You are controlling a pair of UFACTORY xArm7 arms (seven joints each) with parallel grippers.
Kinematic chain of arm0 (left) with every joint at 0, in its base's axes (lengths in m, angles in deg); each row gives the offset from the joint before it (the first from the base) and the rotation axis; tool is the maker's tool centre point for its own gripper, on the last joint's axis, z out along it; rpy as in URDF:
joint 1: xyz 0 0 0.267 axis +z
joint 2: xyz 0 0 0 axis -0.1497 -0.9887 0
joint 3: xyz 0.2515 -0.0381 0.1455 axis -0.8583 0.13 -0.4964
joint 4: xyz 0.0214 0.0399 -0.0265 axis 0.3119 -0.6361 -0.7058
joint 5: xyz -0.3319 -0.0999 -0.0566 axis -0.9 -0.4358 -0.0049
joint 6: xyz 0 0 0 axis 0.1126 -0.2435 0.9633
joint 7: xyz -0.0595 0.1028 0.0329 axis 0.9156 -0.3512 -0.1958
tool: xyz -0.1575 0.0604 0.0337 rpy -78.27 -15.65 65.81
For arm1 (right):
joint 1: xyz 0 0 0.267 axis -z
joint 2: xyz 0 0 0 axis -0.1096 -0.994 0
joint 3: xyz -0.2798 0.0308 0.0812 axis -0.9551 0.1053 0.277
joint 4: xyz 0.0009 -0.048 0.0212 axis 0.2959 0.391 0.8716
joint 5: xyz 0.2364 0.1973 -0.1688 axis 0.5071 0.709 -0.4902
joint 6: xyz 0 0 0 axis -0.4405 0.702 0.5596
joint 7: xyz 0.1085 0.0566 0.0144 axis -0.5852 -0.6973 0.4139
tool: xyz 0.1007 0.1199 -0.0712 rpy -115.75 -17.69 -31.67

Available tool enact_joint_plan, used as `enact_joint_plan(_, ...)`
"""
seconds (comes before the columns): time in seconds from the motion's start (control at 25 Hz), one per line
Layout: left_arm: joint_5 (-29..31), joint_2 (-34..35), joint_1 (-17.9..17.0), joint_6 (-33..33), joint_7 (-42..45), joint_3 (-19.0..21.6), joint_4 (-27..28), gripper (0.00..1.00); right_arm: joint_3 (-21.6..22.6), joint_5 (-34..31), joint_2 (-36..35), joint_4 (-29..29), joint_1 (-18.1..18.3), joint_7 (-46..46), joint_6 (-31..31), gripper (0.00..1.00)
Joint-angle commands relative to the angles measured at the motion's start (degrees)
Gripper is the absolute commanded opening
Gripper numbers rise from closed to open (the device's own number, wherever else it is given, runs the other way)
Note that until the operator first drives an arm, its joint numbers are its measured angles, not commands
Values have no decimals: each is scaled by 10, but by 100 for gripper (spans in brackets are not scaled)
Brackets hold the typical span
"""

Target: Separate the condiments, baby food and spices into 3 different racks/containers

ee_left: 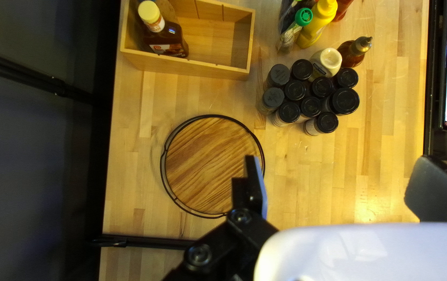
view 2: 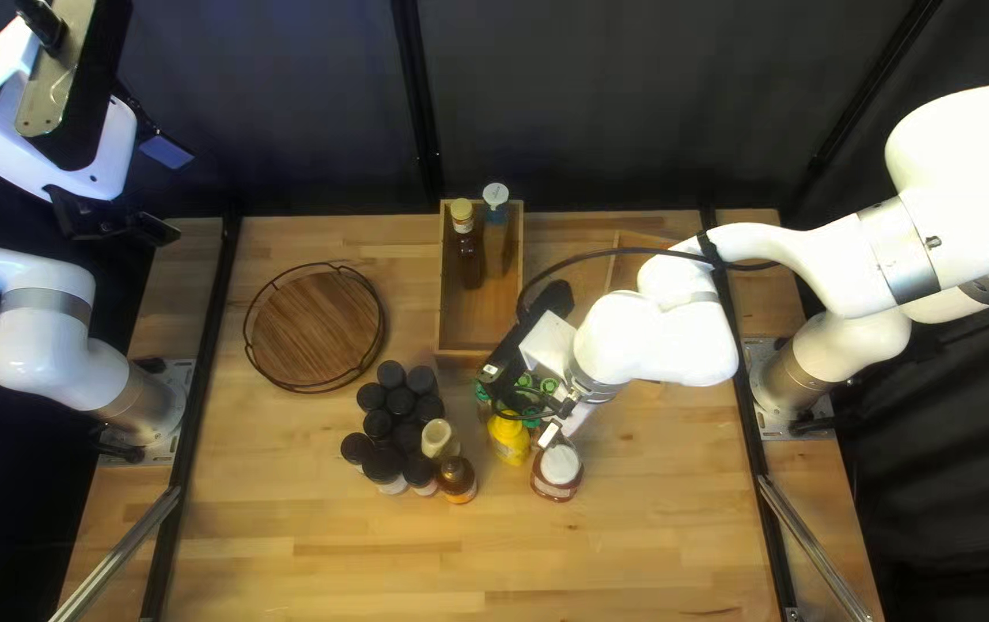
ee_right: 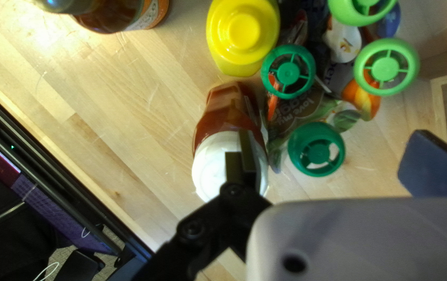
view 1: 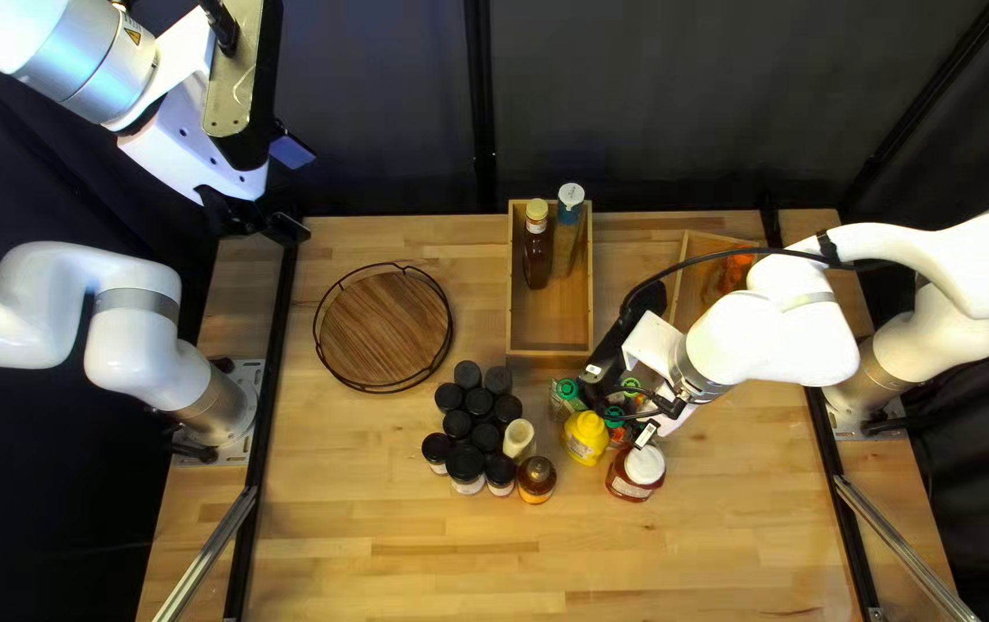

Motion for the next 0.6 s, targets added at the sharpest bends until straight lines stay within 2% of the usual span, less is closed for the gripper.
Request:
enact_joint_plan(0.04, 0, 0, 0, 0, 0, 0, 0, 100, 2, -1, 6, -3, 1, -4, -4, 7)
enact_joint_plan(0.2, 0, 0, 0, 0, 0, 0, 0, 100, -5, 7, -5, -6, -2, 7, 7, 5)
enact_joint_plan(0.6, 0, 0, 0, 0, 0, 0, 0, 100, -46, 2, -124, -46, -5, 37, 159, 2)
